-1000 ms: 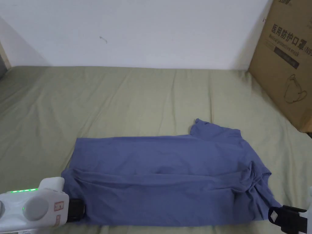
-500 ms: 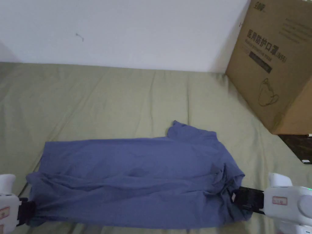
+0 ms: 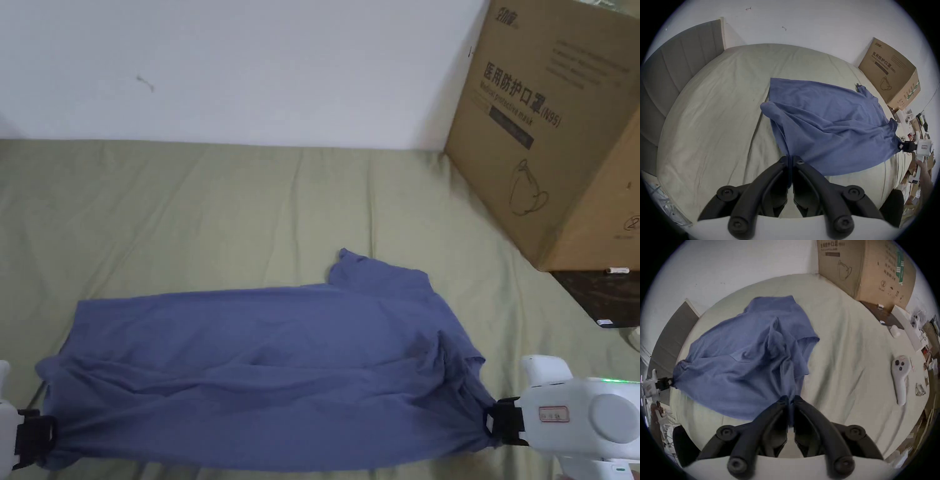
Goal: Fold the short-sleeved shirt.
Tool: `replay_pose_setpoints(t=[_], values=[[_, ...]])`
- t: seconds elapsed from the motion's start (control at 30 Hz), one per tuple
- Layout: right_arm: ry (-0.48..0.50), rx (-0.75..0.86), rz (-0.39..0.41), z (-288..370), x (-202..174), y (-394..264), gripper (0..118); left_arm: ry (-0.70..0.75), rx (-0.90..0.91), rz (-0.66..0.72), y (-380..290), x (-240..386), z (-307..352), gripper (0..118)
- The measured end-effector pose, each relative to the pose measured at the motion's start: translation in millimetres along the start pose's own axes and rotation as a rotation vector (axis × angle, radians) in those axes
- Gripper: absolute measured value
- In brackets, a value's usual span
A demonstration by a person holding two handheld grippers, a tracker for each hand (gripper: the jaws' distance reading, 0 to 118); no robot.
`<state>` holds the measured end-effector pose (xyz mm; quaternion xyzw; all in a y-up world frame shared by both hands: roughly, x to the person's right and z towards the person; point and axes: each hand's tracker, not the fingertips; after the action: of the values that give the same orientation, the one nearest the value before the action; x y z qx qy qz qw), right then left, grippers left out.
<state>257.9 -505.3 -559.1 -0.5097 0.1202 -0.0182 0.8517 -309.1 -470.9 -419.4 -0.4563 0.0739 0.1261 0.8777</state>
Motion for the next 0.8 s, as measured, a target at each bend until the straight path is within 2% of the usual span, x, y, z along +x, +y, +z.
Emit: replay_pose_setpoints(t=[0.13, 0.27, 0.47, 0.5, 0.53, 0.57, 0.6, 0.63, 0.67, 0.8], values=[[0.031, 0.028, -0.055, 39.8, 12.6, -16.5, 4, -0.013, -0.006, 0.021, -10.9, -6.7, 26.1, 4], [0.06, 0.0, -0.082, 69.8, 22.3, -58.4, 4, -0.035, -0.074, 0.017, -55.7, -12.4, 54.0, 4], [0.014, -0.101, -0.094, 64.6, 31.4, -116.9, 4, -0.117, -0.2, 0.124, -120.7, -29.4, 59.3, 5], [0.01, -0.101, -0.1, 62.6, 31.6, -120.2, 4, -0.136, -0.187, 0.155, -123.9, -31.9, 59.4, 13], [0.004, -0.099, -0.105, 62.1, 30.6, -121.4, 6, -0.128, -0.183, 0.168, -122.6, -34.3, 60.4, 28], [-0.009, -0.085, -0.103, 64.1, 27.6, -121.5, 23, -0.113, -0.181, 0.161, -121.3, -34.7, 62.2, 59], [-0.029, -0.063, -0.09, 66.7, 23.2, -119.3, 54, -0.1, -0.167, 0.153, -118.2, -34.9, 65.8, 84], [-0.076, -0.055, -0.062, 69.4, 19.3, -116.3, 91, -0.09, -0.146, 0.143, -116.2, -34.9, 69.5, 103], [-0.107, -0.051, -0.036, 71.8, 15.8, -113.9, 118, -0.089, -0.118, 0.134, -112.5, -34.6, 75.4, 112], [-0.109, 0.047, 0.004, 99.2, 0.3, -104.0, 116, -0.087, -0.022, 0.118, -95.2, -30.9, 98.6, 111]])
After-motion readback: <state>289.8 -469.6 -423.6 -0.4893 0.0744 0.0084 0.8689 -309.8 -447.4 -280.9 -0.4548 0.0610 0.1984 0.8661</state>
